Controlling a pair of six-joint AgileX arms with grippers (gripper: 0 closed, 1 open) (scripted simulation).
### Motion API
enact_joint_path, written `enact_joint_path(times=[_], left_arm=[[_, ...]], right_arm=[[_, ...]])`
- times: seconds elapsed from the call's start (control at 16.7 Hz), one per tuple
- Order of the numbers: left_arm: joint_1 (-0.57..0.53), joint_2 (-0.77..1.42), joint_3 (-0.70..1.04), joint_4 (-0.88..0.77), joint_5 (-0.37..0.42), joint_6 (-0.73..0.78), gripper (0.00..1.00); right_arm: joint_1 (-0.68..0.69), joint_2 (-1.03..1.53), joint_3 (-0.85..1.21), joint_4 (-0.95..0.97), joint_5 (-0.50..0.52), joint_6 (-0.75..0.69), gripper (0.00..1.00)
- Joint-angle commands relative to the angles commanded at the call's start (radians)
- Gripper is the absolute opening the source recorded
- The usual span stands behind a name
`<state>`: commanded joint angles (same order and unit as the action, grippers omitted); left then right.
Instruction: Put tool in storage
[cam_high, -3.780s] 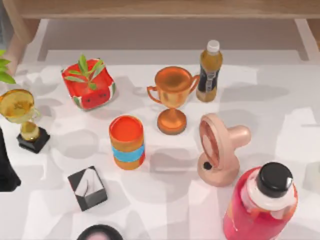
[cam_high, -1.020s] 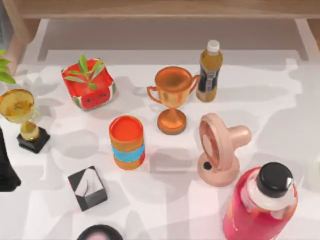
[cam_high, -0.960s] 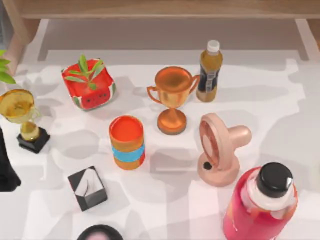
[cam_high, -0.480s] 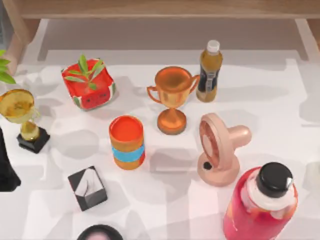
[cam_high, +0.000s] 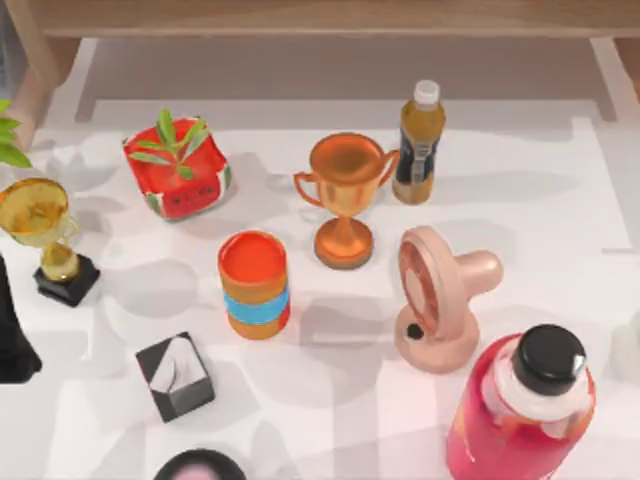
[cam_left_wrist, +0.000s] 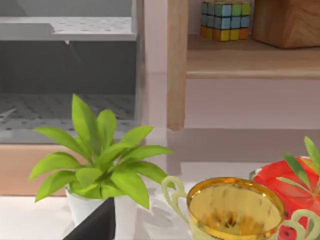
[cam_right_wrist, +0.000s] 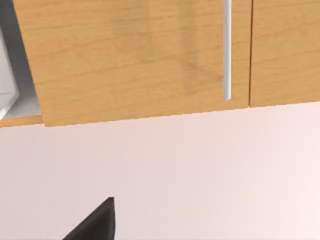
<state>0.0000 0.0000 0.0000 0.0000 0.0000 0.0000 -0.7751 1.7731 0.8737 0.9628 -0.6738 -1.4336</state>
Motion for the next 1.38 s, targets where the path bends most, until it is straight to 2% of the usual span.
enact_joint_path(times=[0.3, 0.6, 1.14, 1.38], left_arm=[[0.000, 0.000, 0.000, 0.000, 0.000, 0.000, 1.00], [0.000, 0.000, 0.000, 0.000, 0.000, 0.000, 1.00], [0.000, 0.000, 0.000, 0.000, 0.000, 0.000, 1.00], [0.000, 0.000, 0.000, 0.000, 0.000, 0.000, 1.00]], right_arm=[[-0.043, 0.061, -0.260, 0.388, -0.026, -0.086, 1.00], [0.001, 0.217, -0.415, 0.605, -0.037, -0.115, 1.00], [0.027, 0.262, -0.434, 0.647, -0.038, -0.118, 1.00], [0.075, 0.283, -0.375, 0.606, 0.007, -0.119, 1.00]])
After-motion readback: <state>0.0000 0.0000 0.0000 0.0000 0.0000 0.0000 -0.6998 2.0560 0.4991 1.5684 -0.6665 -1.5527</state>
